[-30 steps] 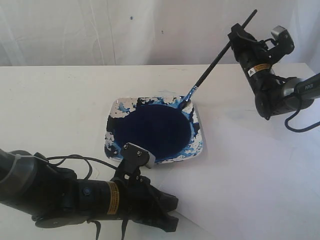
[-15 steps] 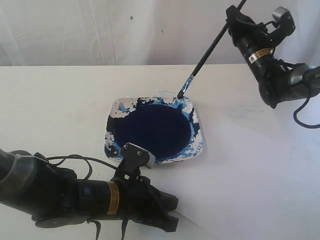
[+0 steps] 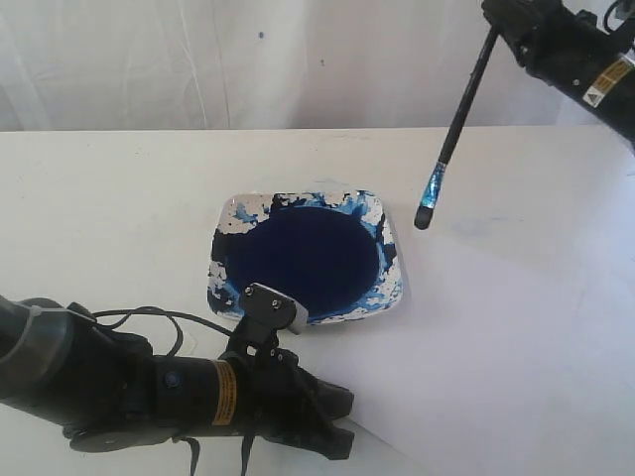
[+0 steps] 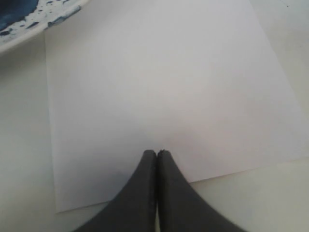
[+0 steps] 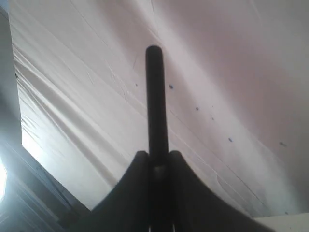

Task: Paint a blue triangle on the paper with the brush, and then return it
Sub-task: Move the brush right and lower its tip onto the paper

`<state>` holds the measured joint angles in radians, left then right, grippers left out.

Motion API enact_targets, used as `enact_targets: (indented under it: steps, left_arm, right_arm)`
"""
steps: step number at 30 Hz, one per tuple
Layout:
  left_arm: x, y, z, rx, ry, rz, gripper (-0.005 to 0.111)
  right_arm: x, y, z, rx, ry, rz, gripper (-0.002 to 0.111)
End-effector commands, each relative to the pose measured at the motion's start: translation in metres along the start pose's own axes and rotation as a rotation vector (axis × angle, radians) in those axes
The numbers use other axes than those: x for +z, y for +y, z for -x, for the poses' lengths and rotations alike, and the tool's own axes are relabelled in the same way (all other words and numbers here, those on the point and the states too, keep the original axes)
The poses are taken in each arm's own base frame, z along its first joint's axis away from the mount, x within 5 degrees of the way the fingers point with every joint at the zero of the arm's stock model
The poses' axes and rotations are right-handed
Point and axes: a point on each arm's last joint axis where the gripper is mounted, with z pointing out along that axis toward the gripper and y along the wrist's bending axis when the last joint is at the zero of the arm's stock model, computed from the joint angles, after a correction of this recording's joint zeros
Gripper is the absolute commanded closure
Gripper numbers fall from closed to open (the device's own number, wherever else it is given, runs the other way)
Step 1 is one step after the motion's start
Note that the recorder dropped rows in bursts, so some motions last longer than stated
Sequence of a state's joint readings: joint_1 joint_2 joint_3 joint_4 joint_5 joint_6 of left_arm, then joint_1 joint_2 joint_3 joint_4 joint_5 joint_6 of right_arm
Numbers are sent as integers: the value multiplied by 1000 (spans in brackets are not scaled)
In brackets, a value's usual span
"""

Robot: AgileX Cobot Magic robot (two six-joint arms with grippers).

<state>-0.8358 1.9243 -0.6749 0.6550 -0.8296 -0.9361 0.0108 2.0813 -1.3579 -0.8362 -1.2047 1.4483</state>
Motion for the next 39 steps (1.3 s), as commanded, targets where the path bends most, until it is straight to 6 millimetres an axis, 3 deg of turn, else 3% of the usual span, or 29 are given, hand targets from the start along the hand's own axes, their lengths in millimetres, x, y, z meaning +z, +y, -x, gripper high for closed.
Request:
enact_targets:
  steps: [1,8,12,15,25,31,39]
  left_arm:
    - [0,4,-12,23,89,40,107]
    - [0,4,-13,38,98,30,107]
    - [0,4,-13,38,98,30,107]
    - [0,4,-13,38,98,30,107]
    - [0,4,-13,38,98,30,107]
    - [0,4,-13,40,98,30,107]
    - [0,4,-13,40,98,30,107]
  right_arm:
    - [-17,17,1,8,79,3,108]
    - [-36,21,-43,53,234,-38,108]
    - [-24,30,-77,49,283,-2,108]
    - [-19,30,-91,47,314,13,108]
    - [-18,22,-109,-4,357,20,108]
    - [-22,5,-123,2,363,-12,108]
    - [-22,-1,-122,-43,320,-29,108]
